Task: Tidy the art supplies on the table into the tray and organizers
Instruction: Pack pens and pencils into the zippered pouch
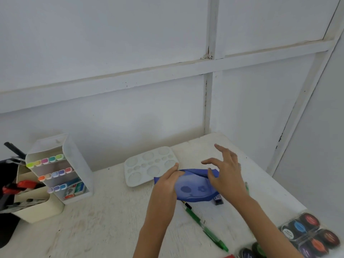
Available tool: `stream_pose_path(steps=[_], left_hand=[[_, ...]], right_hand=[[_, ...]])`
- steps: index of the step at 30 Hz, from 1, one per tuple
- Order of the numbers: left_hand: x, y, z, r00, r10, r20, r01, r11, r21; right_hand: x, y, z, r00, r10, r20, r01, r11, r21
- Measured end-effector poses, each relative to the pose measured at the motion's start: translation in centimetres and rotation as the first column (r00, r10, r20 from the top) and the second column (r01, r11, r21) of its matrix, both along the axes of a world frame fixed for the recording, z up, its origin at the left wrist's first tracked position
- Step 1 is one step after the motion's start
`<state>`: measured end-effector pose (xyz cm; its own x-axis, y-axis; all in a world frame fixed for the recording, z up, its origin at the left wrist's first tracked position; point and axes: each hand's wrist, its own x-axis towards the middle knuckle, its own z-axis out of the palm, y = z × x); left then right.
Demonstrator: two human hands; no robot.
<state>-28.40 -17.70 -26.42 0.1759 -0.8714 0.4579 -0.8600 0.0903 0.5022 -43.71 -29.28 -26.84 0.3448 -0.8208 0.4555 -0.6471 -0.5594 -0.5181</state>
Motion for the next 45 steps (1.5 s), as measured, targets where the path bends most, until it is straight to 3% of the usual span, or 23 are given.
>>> stream_pose_path(steps=[2,6,8,10,14,18,22,25,27,29,36,38,41,45], left_hand=[[0.4,1.0,0.3,0.998,0.028,-0.065,-0.033,0.997,-0.072],[1.6,2.5,0.6,0.972,0.084,-0.218,-0.114,0.985,-0.128],[2.1,3.1,0.6,0.963,0.092,-0.253,-0.132,0.98,-0.147],[2.4,3.6,0.5,0.954,0.138,-0.266,-0.185,0.969,-0.16],[2.8,5.0,-0.5,0.95,0.238,-0.202,-0.272,0.948,-0.165],[2.4,6.5,0.2,0.925,0.18,-0.333,-0.22,0.972,-0.085],[3.4,8.1,0.6,0.883,0.287,-0.371,-0.298,0.954,0.027],[4.9,9.4,0.9,0.847,0.399,-0.352,-0.389,0.915,0.103],[5.8,10.1,1.0,0.82,0.449,-0.355,-0.434,0.892,0.125],[6.4,10.8,1.0,0.788,0.481,-0.384,-0.462,0.874,0.147],[6.3,11.8,0.0,0.732,0.505,-0.458,-0.47,0.86,0.197],[6.2,11.8,-0.2,0.724,0.509,-0.466,-0.471,0.858,0.206],[6.2,11.8,-0.3,0.734,0.497,-0.463,-0.45,0.866,0.217],[6.3,11.7,-0.2,0.775,0.457,-0.435,-0.411,0.889,0.202]], right_hand=[[-1.0,0.3,0.2,0.988,0.13,0.081,-0.14,0.982,0.124],[-2.0,2.7,0.6,0.924,0.323,0.207,-0.36,0.916,0.179],[-1.7,3.8,0.0,0.943,0.29,0.164,-0.308,0.946,0.099],[-1.5,4.5,-0.3,0.949,0.17,0.266,-0.195,0.978,0.068],[-1.8,5.7,0.4,0.874,0.011,0.485,-0.091,0.986,0.141],[-1.7,6.3,0.9,0.858,0.008,0.513,-0.144,0.964,0.226],[-0.3,7.9,0.5,0.858,0.025,0.513,-0.206,0.931,0.3],[0.2,8.9,-1.1,0.936,-0.055,0.349,-0.076,0.933,0.352],[0.3,9.6,-2.6,1.0,-0.025,0.013,0.018,0.921,0.389],[0.5,10.4,-3.7,0.97,-0.001,-0.244,0.098,0.917,0.388],[1.5,11.3,-3.9,0.944,0.053,-0.326,0.076,0.926,0.371],[1.7,11.5,-3.8,0.965,0.031,-0.26,0.072,0.923,0.377],[2.5,12.1,-1.9,0.998,-0.032,0.059,0.011,0.941,0.337],[4.2,13.8,4.0,0.85,0.049,0.525,-0.205,0.948,0.243]])
